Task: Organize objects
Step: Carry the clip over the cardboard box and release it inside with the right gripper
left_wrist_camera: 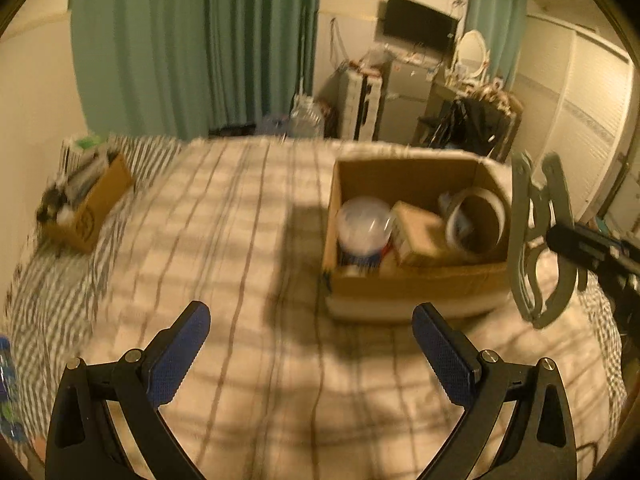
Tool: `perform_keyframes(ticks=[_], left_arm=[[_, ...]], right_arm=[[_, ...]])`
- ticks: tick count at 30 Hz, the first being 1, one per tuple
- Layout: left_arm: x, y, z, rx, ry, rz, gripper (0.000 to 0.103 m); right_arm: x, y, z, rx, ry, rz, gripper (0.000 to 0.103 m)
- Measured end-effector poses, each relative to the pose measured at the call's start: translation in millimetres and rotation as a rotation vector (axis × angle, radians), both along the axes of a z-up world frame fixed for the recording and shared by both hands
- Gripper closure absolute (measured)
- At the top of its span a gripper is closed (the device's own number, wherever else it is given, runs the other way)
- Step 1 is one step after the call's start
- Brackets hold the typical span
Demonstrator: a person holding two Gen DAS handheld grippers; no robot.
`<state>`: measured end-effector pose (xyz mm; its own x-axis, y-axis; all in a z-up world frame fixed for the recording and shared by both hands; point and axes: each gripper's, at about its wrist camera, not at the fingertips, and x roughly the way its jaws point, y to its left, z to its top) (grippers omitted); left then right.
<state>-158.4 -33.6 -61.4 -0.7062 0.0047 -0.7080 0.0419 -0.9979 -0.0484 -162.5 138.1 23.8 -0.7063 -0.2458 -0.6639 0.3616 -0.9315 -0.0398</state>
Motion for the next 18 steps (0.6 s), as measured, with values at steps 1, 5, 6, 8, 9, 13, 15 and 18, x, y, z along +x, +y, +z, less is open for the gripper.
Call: perform_keyframes(ticks=[1, 5, 6, 8, 9, 13, 15, 18], left_arm=[[-5.5, 2.6, 7.6, -0.010, 0.021, -0.007, 0.000], [-31.2, 10.4, 28.8, -0.033, 0.087, -0.024, 0.000], [-37.2, 11.3, 31.7, -0.034, 0.097, -0.025, 0.000], [-52.1, 13.0, 36.6, -0.029, 0.121, -0.029, 0.000], [-61.0, 13.8, 38.0, -0.029, 0.133, -0.027, 0.000], [-90.3, 17.9, 30.0, -0.024, 0.142, -0.021, 0.000], [-103.7, 20.1, 18.0, -0.020, 0.129, -0.027, 0.000], [-117.5, 25.9, -2.8, -0.036, 0.108, -0.045, 0.000]], right_arm=[[-5.5, 0.6, 9.1, -0.003, 0.014, -0.003, 0.090], [-37.5, 0.4, 34.2, -0.002, 0.047, -0.022, 0.090], [-45.4, -0.6, 36.5, -0.001, 0.054, -0.028, 0.090], [-67.0, -2.0, 35.5, -0.005, 0.037, -0.038, 0.090], [-79.6, -1.8, 31.7, -0.024, 0.015, -0.041, 0.090], [-118.0, -0.1, 3.8, -0.069, -0.083, -0.052, 0.090], [-135.0, 5.9, -20.2, -0.087, -0.138, -0.076, 0.090], [-148.4, 16.1, -46.2, -0.146, -0.172, -0.091, 0.090]])
